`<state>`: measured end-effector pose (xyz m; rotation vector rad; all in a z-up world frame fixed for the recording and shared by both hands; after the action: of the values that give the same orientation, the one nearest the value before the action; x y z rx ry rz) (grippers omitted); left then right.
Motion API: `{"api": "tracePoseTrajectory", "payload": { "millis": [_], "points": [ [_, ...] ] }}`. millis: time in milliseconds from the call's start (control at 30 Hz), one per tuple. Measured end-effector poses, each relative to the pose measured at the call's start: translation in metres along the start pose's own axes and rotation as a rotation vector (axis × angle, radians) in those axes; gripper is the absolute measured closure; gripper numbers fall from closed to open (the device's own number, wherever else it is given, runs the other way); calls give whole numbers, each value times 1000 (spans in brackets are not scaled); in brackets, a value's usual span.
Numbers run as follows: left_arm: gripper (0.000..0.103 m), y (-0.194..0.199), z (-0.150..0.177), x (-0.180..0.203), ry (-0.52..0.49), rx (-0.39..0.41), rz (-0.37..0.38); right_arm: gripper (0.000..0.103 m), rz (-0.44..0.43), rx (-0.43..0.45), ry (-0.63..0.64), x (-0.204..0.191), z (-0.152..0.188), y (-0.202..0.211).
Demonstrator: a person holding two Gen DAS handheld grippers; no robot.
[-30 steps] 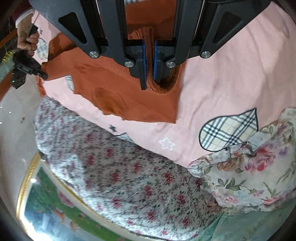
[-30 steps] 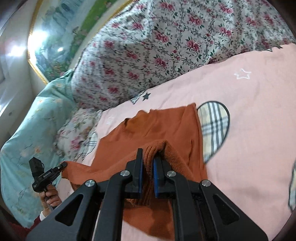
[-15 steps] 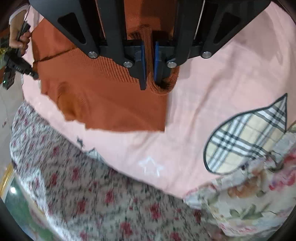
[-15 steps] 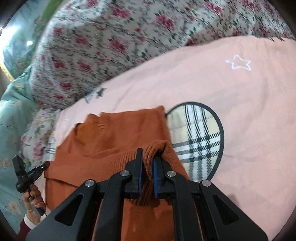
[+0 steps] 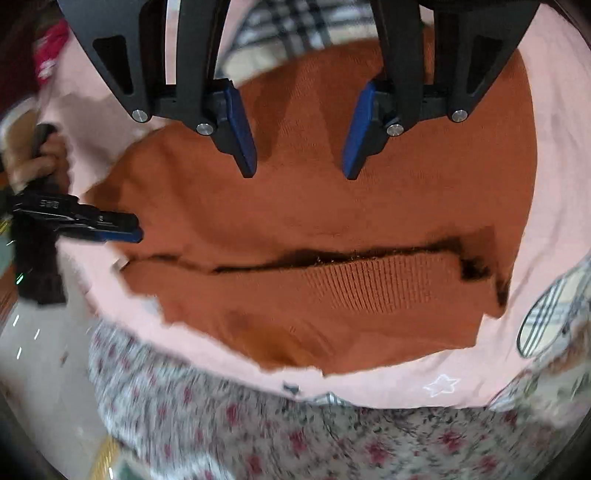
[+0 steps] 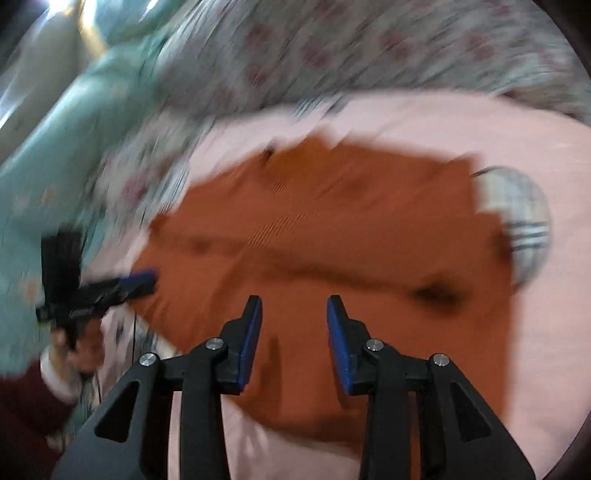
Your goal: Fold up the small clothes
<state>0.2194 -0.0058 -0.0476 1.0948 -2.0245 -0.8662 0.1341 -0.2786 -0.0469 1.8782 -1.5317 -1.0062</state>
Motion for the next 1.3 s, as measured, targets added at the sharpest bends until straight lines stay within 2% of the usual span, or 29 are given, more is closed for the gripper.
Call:
{"api": "tracePoseTrajectory", "payload": {
  "millis": [33,100,133,200,267,333,400,467,600,700,867,933,1067,1133,1200,1300],
  "points": [
    [55,-6,-5,-1,-16,-10,-15,65,38,-37,25,1,0,-12],
    [58,-15,-19,-9,-20,-15,-42,65,90,-49,5,16,-7,-22],
    [64,-19,-29,-16,-14,-16,-56,65,144,-29,-32,33,-16,-24],
    [69,-27,-56,-32,9,-2,-82,68,198,25,-109,61,-31,-20],
    [69,-31,-80,-46,42,25,-136,68,266,106,-201,88,-47,-10],
    [64,-32,-104,-66,104,61,-230,67,324,189,-284,110,-58,4],
    [64,-26,-114,-83,178,86,-227,66,352,246,-358,121,-62,19],
    [64,-14,-112,-96,243,110,-213,66,336,267,-381,120,-60,29],
    [62,16,-78,-96,272,141,-174,66,304,277,-334,92,-44,43],
    [60,30,-45,-79,306,139,-117,65,258,257,-309,67,-21,45],
    [56,59,27,-57,394,139,-22,65,201,215,-300,37,21,41],
    [54,65,49,-52,413,131,-14,61,220,210,-315,36,40,43],
    [51,72,86,-53,463,98,-7,61,288,206,-430,54,80,56],
    [50,74,98,-56,487,89,0,61,279,228,-456,57,91,67],
    [48,75,104,-60,514,96,14,61,319,232,-461,56,95,76],
    [38,76,108,-61,558,117,39,60,322,269,-476,50,96,89]
  ]
}}
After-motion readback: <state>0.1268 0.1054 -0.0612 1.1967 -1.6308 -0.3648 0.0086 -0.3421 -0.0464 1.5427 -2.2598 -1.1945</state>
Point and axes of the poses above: each gripper's, at about its wrist camera, not at the fingertips, and y roughly against the way its jaws point, x to its right, z to its underside, the point moved 1 cm from there along -y, roughly the way its jaws point
